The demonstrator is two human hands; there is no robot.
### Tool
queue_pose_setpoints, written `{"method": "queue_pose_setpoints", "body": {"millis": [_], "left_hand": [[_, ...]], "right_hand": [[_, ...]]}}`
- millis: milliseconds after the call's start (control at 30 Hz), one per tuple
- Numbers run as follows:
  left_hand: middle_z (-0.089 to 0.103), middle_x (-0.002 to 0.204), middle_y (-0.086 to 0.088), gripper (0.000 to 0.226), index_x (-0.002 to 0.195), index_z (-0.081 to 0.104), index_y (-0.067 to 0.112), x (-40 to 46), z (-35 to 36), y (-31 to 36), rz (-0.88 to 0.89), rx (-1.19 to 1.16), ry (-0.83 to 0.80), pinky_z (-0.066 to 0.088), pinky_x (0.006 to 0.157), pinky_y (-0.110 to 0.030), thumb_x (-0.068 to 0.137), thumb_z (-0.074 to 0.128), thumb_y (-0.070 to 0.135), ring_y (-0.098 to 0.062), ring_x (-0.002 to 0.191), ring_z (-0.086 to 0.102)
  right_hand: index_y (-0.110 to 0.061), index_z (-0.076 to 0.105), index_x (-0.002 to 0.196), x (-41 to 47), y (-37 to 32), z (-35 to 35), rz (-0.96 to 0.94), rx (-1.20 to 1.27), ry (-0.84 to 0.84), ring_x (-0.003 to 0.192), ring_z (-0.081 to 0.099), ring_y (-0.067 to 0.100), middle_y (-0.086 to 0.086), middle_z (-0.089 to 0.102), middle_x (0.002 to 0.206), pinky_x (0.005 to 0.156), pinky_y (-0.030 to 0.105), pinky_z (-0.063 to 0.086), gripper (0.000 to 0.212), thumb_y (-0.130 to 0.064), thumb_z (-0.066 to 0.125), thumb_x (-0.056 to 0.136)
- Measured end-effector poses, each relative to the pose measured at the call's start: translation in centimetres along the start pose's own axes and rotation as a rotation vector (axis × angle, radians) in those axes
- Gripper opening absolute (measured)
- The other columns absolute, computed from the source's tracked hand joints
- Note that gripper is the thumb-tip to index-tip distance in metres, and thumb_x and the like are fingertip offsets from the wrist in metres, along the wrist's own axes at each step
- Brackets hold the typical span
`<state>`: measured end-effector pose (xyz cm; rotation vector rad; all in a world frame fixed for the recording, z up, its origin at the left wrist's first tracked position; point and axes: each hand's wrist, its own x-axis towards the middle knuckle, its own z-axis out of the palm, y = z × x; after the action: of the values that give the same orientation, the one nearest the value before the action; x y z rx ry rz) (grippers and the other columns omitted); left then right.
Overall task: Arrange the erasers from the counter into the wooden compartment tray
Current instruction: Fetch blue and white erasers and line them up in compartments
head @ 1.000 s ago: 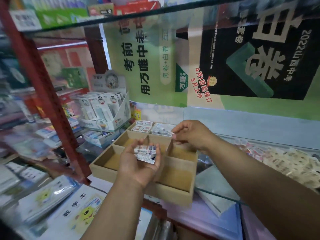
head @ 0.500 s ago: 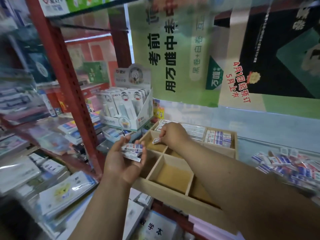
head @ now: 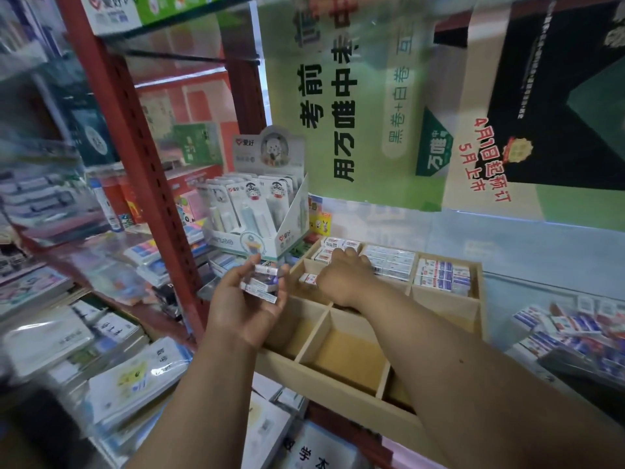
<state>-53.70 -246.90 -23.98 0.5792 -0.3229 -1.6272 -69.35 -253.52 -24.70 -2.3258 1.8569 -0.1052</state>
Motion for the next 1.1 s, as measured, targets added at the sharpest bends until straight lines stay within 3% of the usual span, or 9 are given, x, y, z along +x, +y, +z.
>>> {"method": "queue_pose_setpoints", "body": {"millis": [100,200,267,433,567,733,867,1033,1100], "left_hand": [[0.07,0.086,-0.009,0.02,0.089,0.073,0.02,0.3,0.5,-0.1,0.049,0.172,-0.006,0.041,0.048,-0.017,0.072,0.061,0.024,-0.019,0.079,0.063],[0.069,0.078,-0.001,0.033,0.064,0.078,0.022,0.7,0.5,-0.3,0.08,0.254,0.012,0.036,0.043,-0.015,0.087,0.056,0.029,-0.012,0.064,0.064],[0.064,0.081,0.0,0.028,0.075,0.076,0.023,1.2,0.2,-0.3,0.081,0.264,-0.006,0.036,0.043,-0.017,0.091,0.055,0.032,-0.011,0.063,0.058],[0.063,0.083,0.0,0.021,0.096,0.064,0.026,1.8,-0.5,-0.5,0.086,0.351,-0.053,0.037,0.047,-0.02,0.076,0.064,0.034,-0.012,0.066,0.056],[0.066,0.082,-0.002,0.026,0.107,0.063,0.022,2.0,-0.5,-0.7,0.062,0.412,-0.116,0.037,0.044,-0.02,0.084,0.058,0.033,-0.013,0.062,0.059],[0.064,0.084,-0.004,0.029,0.107,0.062,0.019,2.2,-0.6,-0.7,0.023,0.372,-0.078,0.037,0.044,-0.018,0.083,0.059,0.035,-0.013,0.063,0.06],[0.06,0.088,-0.005,0.02,0.101,0.063,0.02,2.1,-0.7,-0.3,0.002,0.133,0.007,0.038,0.046,-0.017,0.088,0.053,0.031,-0.013,0.068,0.058],[0.056,0.09,-0.005,0.042,0.11,0.058,0.021,1.7,-0.6,-0.3,0.026,0.038,0.01,0.037,0.051,-0.019,0.068,0.063,0.023,-0.013,0.075,0.054],[0.055,0.09,-0.005,0.037,0.109,0.057,0.021,1.7,-0.7,-0.2,0.024,0.037,0.016,0.037,0.051,-0.02,0.073,0.062,0.024,-0.013,0.075,0.054]], "right_hand": [[-0.016,0.06,0.118,-0.2,0.1,-0.2,-0.016,0.117,0.041,0.124,0.029,0.03,0.011,0.039,0.133,0.105,0.044,0.027,0.038,-0.032,0.037,0.093],[-0.02,0.064,0.115,-0.8,-0.2,-0.8,-0.174,0.586,0.171,0.11,0.047,0.018,0.002,0.054,0.114,0.088,0.028,0.039,0.027,-0.032,0.053,0.094],[-0.021,0.064,0.111,-1.7,-1.0,-1.6,-0.295,0.852,0.179,0.092,0.054,0.008,-0.003,0.061,0.103,0.075,0.016,0.043,0.023,-0.029,0.064,0.089],[-0.018,0.071,0.102,-2.2,-2.5,-2.1,-0.375,0.875,0.24,0.072,0.056,-0.007,-0.016,0.063,0.082,0.069,0.01,0.045,0.019,-0.02,0.071,0.083],[-0.023,0.067,0.1,-2.0,-2.5,-2.0,-0.314,0.955,0.186,0.073,0.063,0.008,0.001,0.068,0.099,0.076,0.024,0.053,0.023,-0.013,0.073,0.081],[-0.007,0.069,0.097,-1.7,-1.7,-2.2,-0.243,1.066,0.197,0.061,0.06,0.013,0.002,0.066,0.08,0.061,0.02,0.054,0.017,-0.001,0.071,0.08],[-0.015,0.074,0.083,-0.8,0.3,-1.7,-0.091,0.831,0.305,0.067,0.06,0.01,-0.006,0.066,0.073,0.063,0.025,0.049,0.009,-0.012,0.078,0.076],[-0.01,0.075,0.084,0.4,-0.2,-0.1,-0.108,0.26,0.05,0.089,0.063,0.023,0.008,0.07,0.093,0.08,0.03,0.05,0.007,-0.013,0.07,0.082],[-0.007,0.068,0.068,0.6,-0.2,0.1,-0.119,0.188,0.026,0.084,0.059,0.028,0.012,0.064,0.079,0.076,0.031,0.049,0.019,-0.007,0.059,0.085]]}}
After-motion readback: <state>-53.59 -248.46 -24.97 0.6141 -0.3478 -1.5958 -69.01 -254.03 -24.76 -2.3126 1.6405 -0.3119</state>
